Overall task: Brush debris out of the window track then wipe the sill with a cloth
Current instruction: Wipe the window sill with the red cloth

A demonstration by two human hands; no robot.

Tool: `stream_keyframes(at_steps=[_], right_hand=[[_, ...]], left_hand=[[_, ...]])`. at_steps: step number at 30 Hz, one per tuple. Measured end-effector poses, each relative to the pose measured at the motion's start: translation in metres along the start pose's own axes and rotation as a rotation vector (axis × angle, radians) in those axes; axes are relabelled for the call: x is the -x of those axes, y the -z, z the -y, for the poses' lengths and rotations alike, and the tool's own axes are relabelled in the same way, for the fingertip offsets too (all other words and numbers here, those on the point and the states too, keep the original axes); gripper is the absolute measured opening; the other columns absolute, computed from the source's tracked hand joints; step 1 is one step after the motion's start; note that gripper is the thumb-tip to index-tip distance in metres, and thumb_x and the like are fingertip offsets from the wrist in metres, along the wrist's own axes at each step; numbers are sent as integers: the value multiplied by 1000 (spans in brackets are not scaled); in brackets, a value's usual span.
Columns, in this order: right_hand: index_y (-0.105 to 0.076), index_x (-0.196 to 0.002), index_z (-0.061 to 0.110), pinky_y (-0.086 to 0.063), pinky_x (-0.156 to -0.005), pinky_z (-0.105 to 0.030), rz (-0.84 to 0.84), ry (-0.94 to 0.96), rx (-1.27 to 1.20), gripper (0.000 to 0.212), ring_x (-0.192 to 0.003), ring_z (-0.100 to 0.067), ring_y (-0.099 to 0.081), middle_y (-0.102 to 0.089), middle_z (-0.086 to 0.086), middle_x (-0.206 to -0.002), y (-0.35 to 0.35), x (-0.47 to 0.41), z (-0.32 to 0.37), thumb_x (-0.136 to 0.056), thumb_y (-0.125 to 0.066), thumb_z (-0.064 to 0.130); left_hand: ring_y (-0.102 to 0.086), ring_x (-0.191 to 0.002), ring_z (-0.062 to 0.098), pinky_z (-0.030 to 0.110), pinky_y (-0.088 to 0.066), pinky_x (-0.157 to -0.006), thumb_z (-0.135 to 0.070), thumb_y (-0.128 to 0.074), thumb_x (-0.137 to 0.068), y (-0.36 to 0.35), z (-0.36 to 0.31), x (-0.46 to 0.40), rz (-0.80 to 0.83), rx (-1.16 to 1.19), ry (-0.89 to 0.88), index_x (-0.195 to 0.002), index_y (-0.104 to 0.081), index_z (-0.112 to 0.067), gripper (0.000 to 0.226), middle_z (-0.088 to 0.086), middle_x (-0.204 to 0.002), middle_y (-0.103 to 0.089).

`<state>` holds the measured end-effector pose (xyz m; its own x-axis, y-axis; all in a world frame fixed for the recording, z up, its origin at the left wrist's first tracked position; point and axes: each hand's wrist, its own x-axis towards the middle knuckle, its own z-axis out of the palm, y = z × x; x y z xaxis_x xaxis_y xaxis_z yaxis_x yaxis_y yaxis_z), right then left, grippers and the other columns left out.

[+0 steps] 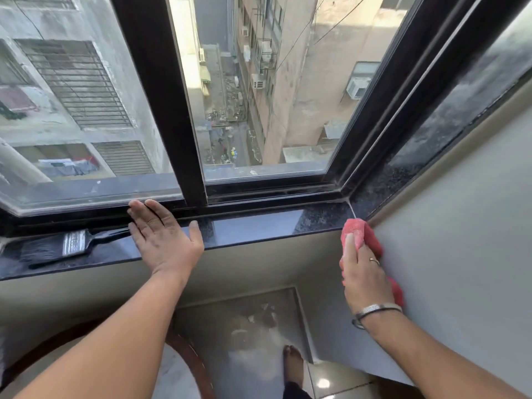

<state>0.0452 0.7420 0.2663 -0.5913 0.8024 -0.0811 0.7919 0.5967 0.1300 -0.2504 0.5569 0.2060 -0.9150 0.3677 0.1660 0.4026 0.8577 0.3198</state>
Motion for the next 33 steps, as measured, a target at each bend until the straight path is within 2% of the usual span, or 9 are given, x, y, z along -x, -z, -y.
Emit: stream_keyframes(at_steps=[4, 8, 10, 15, 19, 23, 26, 29, 33], right_hand=[[-39, -138, -13, -53, -94, -50, -194, 114, -88, 55, -123, -51, -51, -44, -43, -135, 5, -30, 18, -84, -50, -8], [-20, -148, -3, -25, -116, -47, -57, -49, -118, 49, -141, -43, -28, -30, -34, -149, 6, -77, 30, -99, -26, 2], [-18, -150, 1, -24, -116, -41, -57, -18, -99, 52, -139, -37, -30, -31, -26, -151, 2, -80, 37, -99, -29, 5], [-21, -150, 7, -36, -107, -41, -51, 328, -172, 63, -130, -34, -40, -39, -18, -148, 8, -51, 125, -90, -42, 7], [-39, -145, 13, -42, -100, -42, -64, 625, -307, 57, -121, -35, -52, -42, -9, -151, 10, -31, 179, -90, -27, 12], [-44, -142, 14, -38, -105, -42, -26, 848, -306, 58, -127, -35, -49, -45, -7, -150, 12, -46, 161, -90, -21, 17], [-25, -151, 16, -31, -110, -40, -34, 585, -118, 52, -134, -29, -40, -30, -6, -158, -4, -70, 87, -99, -23, 18], [-20, -150, 3, -33, -111, -45, -120, 165, -7, 51, -135, -36, -38, -38, -23, -147, -10, -73, 9, -99, -23, 9], [-28, -148, 5, -33, -112, -45, -41, 106, -29, 71, -131, -40, -39, -41, -25, -144, -6, -73, 14, -81, -50, 15]], left_hand=[[2, -149, 50, 57, -3, -122, -42, -56, -89, -1, 0, 0, -6, 5, 5, -151, 12, 3, 103, 40, -158, 5], [2, -149, 50, 56, -3, -122, -43, -56, -89, 0, 0, 1, 0, -10, 3, -151, 14, 3, 104, 39, -158, 6], [2, -150, 50, 56, -2, -122, -43, -55, -89, 0, -2, 1, -1, -10, 5, -151, 15, 2, 104, 39, -158, 6], [3, -150, 49, 54, 0, -122, -43, -53, -89, -1, -2, 0, 26, -28, 19, -151, 14, 3, 102, 39, -158, 6], [5, -150, 49, 52, 1, -122, -43, -39, -89, -1, 2, 0, 43, -36, 5, -151, 14, 4, 95, 40, -158, 8], [4, -150, 49, 54, -1, -122, -42, -42, -89, 0, 3, 1, 44, -28, 5, -151, 13, 5, 96, 41, -157, 7], [4, -150, 48, 53, -2, -123, -46, -36, -85, 2, 1, 1, 36, -15, 18, -151, 16, 2, 97, 39, -158, 7], [4, -150, 48, 53, -1, -122, -47, -36, -84, 1, 0, 1, 26, 1, 11, -152, 16, 1, 98, 39, -158, 7], [5, -150, 49, 54, -1, -123, -45, -42, -88, 5, -2, 1, 48, -13, 12, -151, 14, 4, 97, 39, -158, 8]])
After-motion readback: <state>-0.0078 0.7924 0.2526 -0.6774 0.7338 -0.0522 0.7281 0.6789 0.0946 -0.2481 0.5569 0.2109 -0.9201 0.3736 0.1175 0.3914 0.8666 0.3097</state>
